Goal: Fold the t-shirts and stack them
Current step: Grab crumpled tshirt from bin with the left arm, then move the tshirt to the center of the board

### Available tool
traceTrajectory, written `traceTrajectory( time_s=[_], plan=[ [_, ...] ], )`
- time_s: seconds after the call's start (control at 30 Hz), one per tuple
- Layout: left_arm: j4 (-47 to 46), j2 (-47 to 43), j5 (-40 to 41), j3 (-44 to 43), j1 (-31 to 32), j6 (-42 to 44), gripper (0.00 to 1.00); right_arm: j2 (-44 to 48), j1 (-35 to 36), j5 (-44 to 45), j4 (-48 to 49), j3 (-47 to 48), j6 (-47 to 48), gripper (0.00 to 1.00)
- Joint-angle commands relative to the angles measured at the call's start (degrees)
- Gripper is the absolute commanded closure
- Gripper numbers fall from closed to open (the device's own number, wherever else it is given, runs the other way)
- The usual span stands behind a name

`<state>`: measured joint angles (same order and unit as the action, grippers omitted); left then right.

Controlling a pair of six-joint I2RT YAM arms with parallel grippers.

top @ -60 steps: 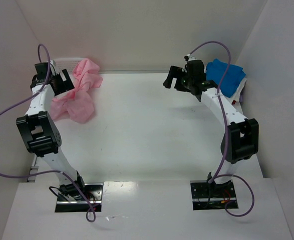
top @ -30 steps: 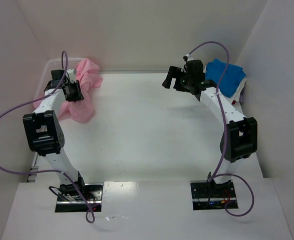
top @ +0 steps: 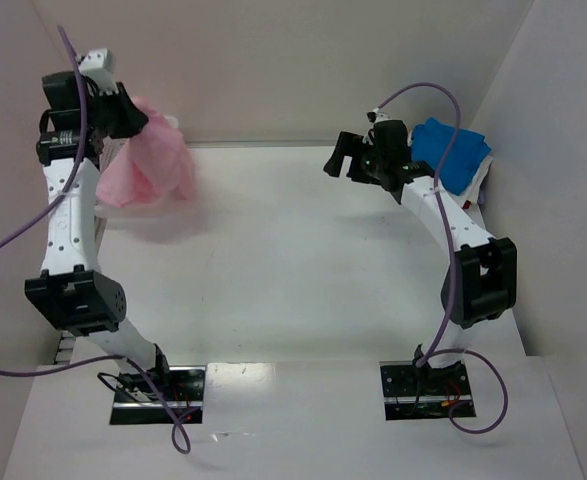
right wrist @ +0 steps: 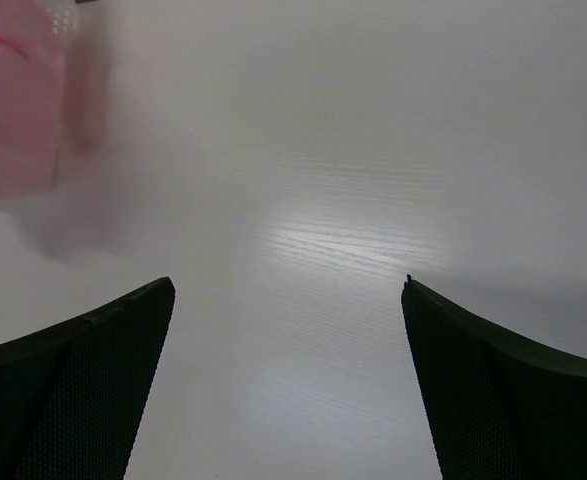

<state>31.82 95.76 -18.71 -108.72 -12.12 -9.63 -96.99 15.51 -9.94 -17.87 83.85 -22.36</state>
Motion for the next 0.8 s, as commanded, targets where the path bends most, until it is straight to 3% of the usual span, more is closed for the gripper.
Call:
traceTrajectory(
  time_s=[0.0, 0.17, 0.27, 0.4, 0.53, 0.77],
  plan=[
    [2.62, -5.23, -10.8, -9.56, 5.65, -1.8, 1.0, 6.46, 0.49, -5.04, 5.96, -1.1, -0.4, 0.0],
    [3.87, -3.87, -16.76, -12.56, 14.42, -3.24, 1.0, 9.95, 0.49, -8.96, 9.7, -3.91, -1.63, 0.0],
    [7.74, -1.53, -10.62, -14.83, 25.51, -0.31, 1.0, 13.05, 0.49, -7.95, 9.7, -6.83, -2.03, 0.0],
    [12.12, 1.43, -2.08, -14.96, 33.97, 0.75, 1.0, 18.39, 0.49, -3.2, 9.17, -10.56, -2.16, 0.0],
    [12.12, 2.29, 2.25, -13.89, 35.41, 0.05, 1.0, 24.29, -1.01, -6.02, 7.41, -13.94, -0.93, 0.0],
    [12.12, 5.22, 1.05, -16.26, 35.42, -1.18, 1.0, 30.48, -1.01, -14.59, 12.53, -20.67, -4.73, 0.0]
  ],
)
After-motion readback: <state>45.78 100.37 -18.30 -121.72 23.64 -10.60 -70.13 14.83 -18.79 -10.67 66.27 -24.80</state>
